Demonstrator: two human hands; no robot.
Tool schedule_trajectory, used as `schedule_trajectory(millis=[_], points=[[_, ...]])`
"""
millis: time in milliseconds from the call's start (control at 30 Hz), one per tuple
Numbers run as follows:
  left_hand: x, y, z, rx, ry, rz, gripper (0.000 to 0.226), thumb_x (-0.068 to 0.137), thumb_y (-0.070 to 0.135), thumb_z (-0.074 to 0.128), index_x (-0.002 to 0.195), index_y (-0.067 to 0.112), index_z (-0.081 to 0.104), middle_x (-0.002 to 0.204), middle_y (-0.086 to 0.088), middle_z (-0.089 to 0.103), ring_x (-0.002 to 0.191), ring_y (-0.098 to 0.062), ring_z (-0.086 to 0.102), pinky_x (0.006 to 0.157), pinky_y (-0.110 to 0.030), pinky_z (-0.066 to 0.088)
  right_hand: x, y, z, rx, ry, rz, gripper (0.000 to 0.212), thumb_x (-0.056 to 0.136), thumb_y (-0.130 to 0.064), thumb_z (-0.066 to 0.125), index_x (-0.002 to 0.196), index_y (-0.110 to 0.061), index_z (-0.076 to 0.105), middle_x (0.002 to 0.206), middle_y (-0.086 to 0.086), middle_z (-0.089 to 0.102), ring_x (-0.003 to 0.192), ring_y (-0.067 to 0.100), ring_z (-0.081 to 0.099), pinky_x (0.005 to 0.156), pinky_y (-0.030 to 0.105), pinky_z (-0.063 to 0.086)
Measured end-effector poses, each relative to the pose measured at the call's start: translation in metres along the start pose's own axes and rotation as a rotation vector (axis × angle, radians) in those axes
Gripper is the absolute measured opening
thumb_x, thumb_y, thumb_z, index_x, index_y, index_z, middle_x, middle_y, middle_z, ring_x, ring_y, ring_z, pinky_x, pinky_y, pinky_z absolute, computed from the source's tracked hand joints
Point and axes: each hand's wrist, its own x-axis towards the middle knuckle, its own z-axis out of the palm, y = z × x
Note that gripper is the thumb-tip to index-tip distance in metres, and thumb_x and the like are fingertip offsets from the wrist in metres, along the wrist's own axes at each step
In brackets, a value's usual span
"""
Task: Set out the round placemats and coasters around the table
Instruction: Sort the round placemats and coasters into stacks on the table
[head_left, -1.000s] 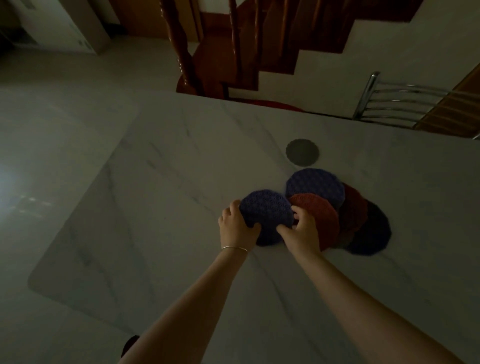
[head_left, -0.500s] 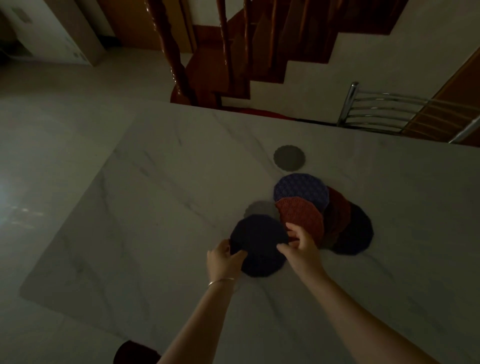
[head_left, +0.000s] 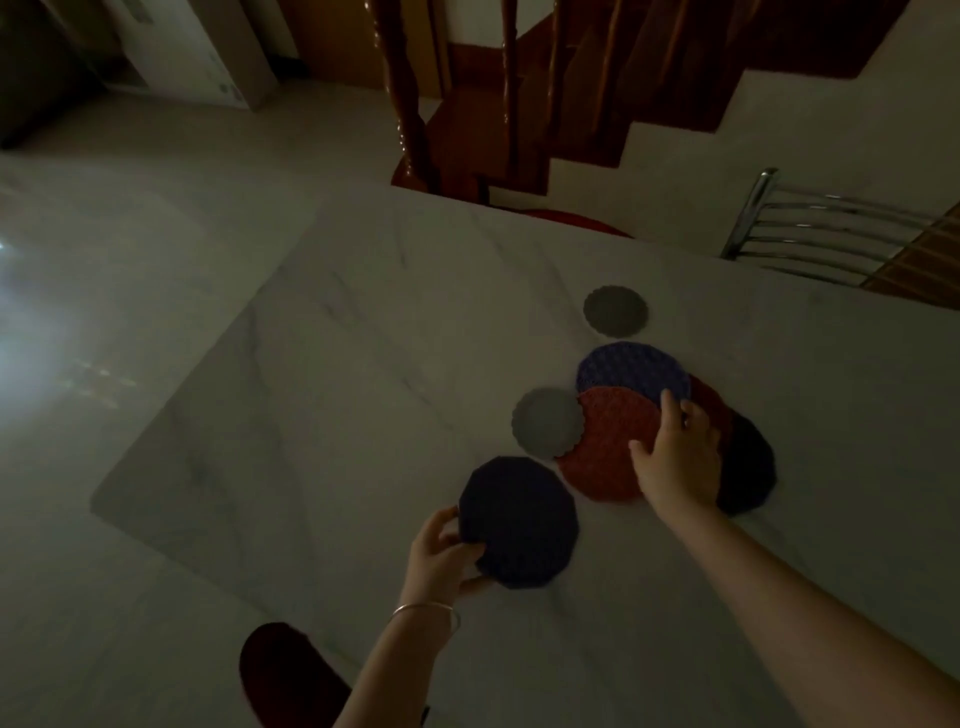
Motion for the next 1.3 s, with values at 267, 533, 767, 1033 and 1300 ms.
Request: schedule_trajectory(millis=[267,533,767,1033,1300], points=[[-0.001,-0.034,-0.021,-0.221,0.039,-0.108,0.039,0.084,-0.010,0.052,0.110,0.019,0.061,0.108,-0.010,0.067,0.091,-0.031,0.067,0.063,-0.043,0.060,0.026,-0.008,0.005,0.017,-0.067,0.062,0.055,0.074,-0.022,0.079,0.120,-0.007,0.053,0.123,0.019,0.058,0.114,0.038,0.052,0.089,0.046,0.048],[-0.005,-0.036,-0.017,-0.248,0.070,-0.111,0.034,0.085,0.004,0.059,0.113,0.022,0.062,0.111,-0.010,0.066,0.102,-0.030,0.064,0.067,-0.043,0.058,0.018,0.006,-0.013,0.347,-0.242,0.199,0.047,0.068,-0.020,0.083,0.101,-0.010,0.051,0.103,0.012,0.059,0.086,0.028,0.057,0.063,0.030,0.042],[-0.007,-0.037,-0.016,-0.279,0.049,-0.153,0.024,0.086,0.013,0.059,0.108,0.022,0.063,0.110,-0.011,0.065,0.099,-0.030,0.063,0.059,-0.040,0.058,-0.028,0.002,-0.061,0.723,0.184,0.143,0.037,0.074,-0.022,0.076,0.096,-0.019,0.047,0.090,0.000,0.057,0.074,0.018,0.055,0.061,0.027,0.040],[-0.003,-0.037,-0.012,-0.319,0.085,-0.235,0.020,0.085,0.027,0.055,0.100,0.021,0.066,0.101,-0.009,0.067,0.093,-0.027,0.062,0.066,-0.037,0.053,-0.101,-0.018,0.021,0.998,-0.404,0.253,0.029,0.077,-0.012,0.074,0.089,-0.026,0.053,0.097,0.003,0.064,0.085,0.019,0.063,0.064,0.032,0.052],[-0.001,-0.046,-0.017,-0.257,0.062,-0.135,0.022,0.085,0.003,0.056,0.099,0.020,0.061,0.088,-0.005,0.067,0.081,-0.023,0.062,0.053,-0.036,0.055,-0.096,-0.014,0.036,0.334,-0.157,-0.089,0.036,0.077,-0.029,0.075,0.107,-0.019,0.056,0.100,0.000,0.057,0.085,0.017,0.059,0.066,0.027,0.047]])
